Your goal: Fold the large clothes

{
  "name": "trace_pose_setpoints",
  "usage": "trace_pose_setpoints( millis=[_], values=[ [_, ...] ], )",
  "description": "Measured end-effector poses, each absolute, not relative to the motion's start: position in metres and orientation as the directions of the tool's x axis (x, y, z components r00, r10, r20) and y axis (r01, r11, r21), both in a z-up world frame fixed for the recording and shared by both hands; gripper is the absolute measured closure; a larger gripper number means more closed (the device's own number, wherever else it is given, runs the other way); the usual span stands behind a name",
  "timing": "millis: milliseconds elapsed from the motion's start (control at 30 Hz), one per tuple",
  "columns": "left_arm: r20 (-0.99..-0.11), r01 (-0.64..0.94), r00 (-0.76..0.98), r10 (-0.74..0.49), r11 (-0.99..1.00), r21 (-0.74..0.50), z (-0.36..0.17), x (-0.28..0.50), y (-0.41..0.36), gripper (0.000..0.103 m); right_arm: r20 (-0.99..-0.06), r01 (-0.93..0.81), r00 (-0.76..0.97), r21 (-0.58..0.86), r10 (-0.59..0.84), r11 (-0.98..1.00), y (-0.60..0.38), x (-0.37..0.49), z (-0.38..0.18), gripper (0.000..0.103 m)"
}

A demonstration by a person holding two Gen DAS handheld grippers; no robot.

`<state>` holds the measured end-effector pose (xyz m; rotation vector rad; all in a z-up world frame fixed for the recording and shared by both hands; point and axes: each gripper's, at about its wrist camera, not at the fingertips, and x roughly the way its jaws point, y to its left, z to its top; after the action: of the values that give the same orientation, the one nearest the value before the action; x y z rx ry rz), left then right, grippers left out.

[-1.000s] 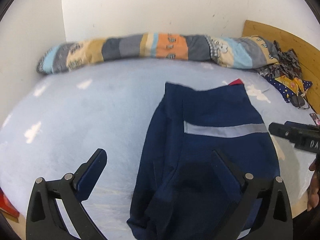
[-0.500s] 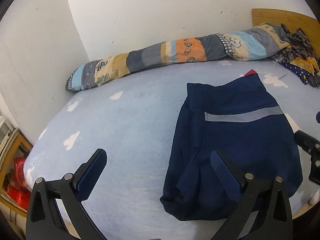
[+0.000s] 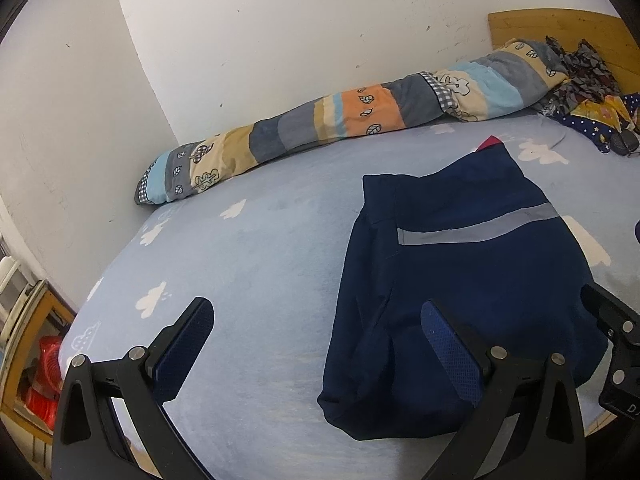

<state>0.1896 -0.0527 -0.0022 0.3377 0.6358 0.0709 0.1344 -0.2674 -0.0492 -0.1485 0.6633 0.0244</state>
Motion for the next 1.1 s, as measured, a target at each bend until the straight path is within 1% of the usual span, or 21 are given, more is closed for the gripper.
trace_pose_setpoints(
  millis=[567,1100],
  values=[
    [-0.576,0.073,0.81,0.115,0.953,0.293,0.003,0.1851,-0.0529,0.0,-0.61,-0.061,0.792,-0.137,-0.036,0.989,-0.266,0.1346,-0.0491,0.014],
    [-0.579,0.084,0.809,0.103,0.954,0.287,0.0041,0.1843,-0.0543,0.0,-0.602,-0.055,0.797,-0.136,-0.039,0.989,-0.2676,0.1345,-0.0473,0.014]
  ],
)
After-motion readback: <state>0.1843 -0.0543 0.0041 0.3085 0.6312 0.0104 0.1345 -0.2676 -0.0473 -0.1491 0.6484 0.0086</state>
